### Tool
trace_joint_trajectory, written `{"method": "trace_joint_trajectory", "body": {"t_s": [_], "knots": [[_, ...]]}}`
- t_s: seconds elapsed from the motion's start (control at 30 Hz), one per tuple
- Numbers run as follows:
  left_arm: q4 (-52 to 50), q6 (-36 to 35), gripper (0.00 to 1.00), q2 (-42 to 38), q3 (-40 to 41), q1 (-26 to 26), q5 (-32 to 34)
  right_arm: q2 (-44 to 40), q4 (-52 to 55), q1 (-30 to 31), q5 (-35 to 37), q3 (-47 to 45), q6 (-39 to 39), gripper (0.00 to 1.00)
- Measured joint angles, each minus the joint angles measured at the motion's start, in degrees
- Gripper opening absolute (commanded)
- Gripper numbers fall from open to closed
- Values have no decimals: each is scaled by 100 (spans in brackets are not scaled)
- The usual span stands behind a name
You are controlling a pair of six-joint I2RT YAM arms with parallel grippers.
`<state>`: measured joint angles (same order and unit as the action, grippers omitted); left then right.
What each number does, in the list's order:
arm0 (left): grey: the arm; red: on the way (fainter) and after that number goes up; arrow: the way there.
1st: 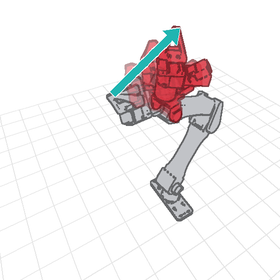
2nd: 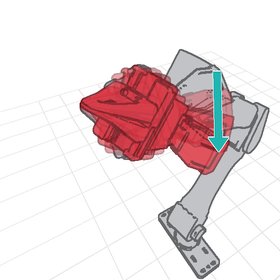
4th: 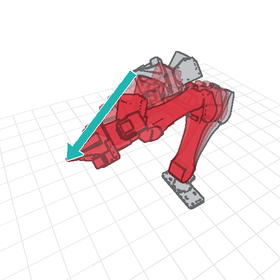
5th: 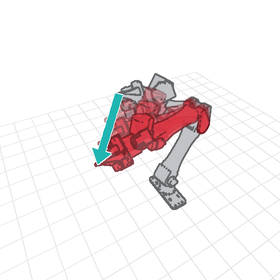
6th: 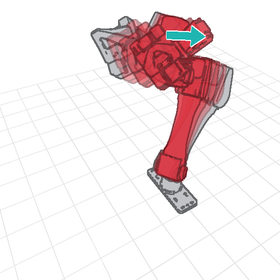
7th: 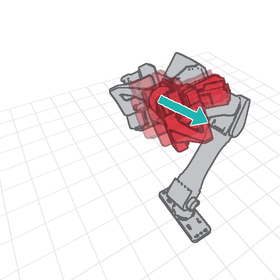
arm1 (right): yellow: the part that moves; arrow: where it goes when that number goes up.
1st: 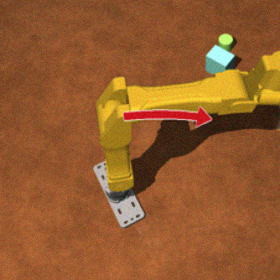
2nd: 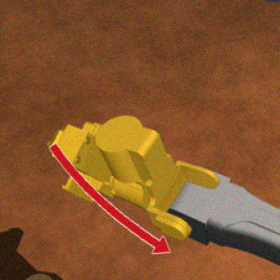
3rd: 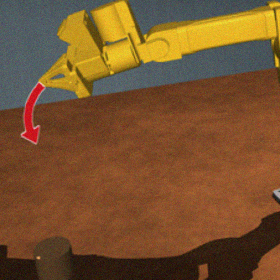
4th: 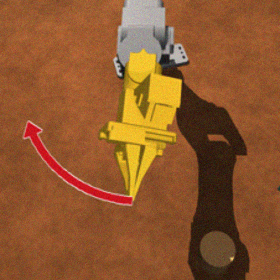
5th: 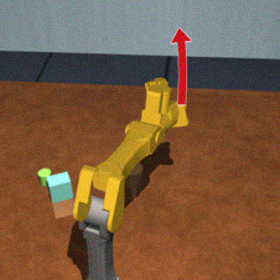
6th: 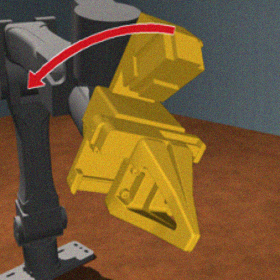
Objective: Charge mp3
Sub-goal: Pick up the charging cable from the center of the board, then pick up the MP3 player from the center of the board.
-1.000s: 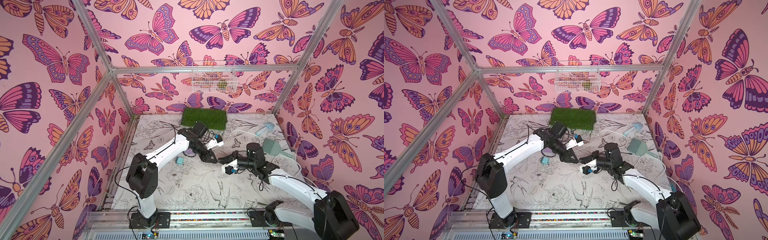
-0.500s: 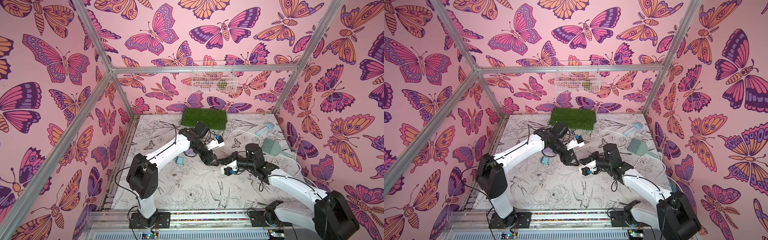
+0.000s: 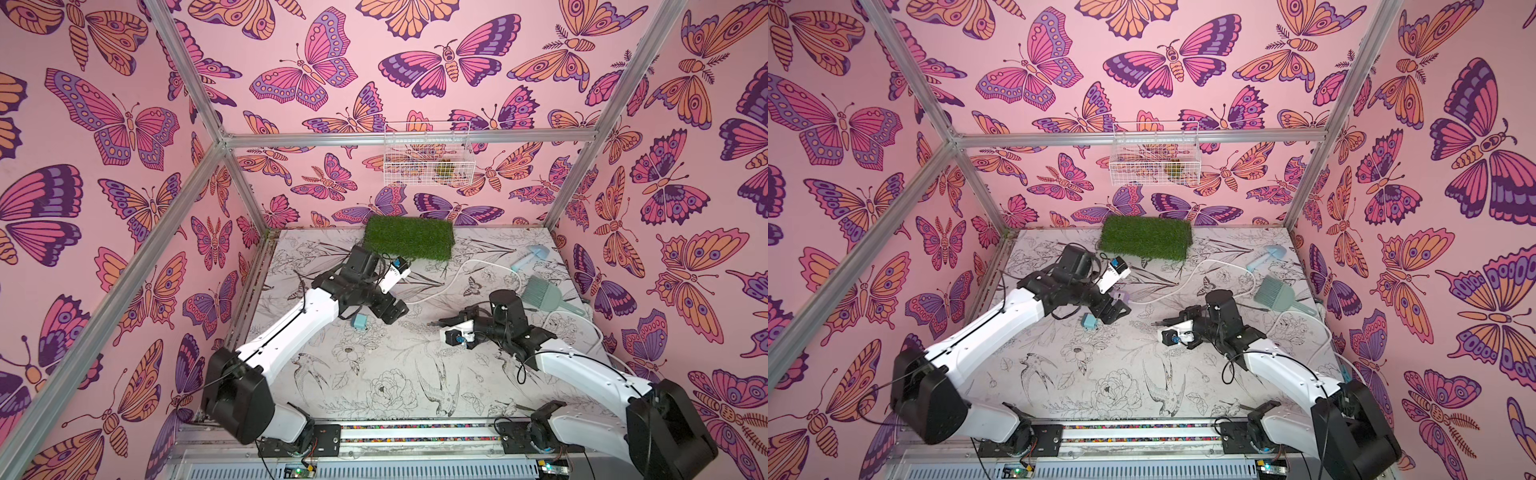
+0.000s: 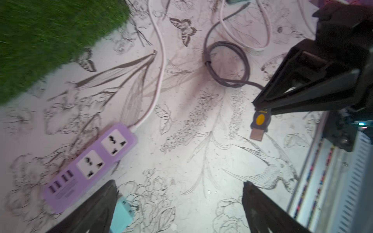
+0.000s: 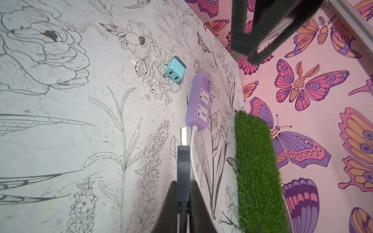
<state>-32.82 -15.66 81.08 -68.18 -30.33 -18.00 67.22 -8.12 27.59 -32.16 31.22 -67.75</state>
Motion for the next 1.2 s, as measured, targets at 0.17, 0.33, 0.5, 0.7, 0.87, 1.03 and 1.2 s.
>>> {"method": "trace_joint_trajectory", "body": {"t_s": [0.17, 0.33, 0.5, 0.7, 0.87, 1.03, 1.2], "knots": [[640, -861, 89, -444, 1150, 328, 396, 68, 63, 0, 203, 0, 590, 0], [651, -1843, 88, -37, 1445, 708, 345, 72, 221, 0, 321, 13, 970, 0], [730, -2715, 87, 299, 1373, 1202, 107, 68, 385, 0, 365, 114, 1163, 0], [787, -3486, 87, 662, 1250, 1928, -535, 22, 498, 0, 341, 118, 1333, 0], [793, -3998, 86, 837, 1252, 2402, -1220, -59, 535, 0, 339, 118, 1401, 0], [798, -4409, 88, 973, 1279, 2599, -1722, -72, 586, 0, 343, 118, 1405, 0], [938, -4723, 88, 986, 1493, 2592, -1906, -101, 643, 0, 350, 118, 1403, 0]]}}
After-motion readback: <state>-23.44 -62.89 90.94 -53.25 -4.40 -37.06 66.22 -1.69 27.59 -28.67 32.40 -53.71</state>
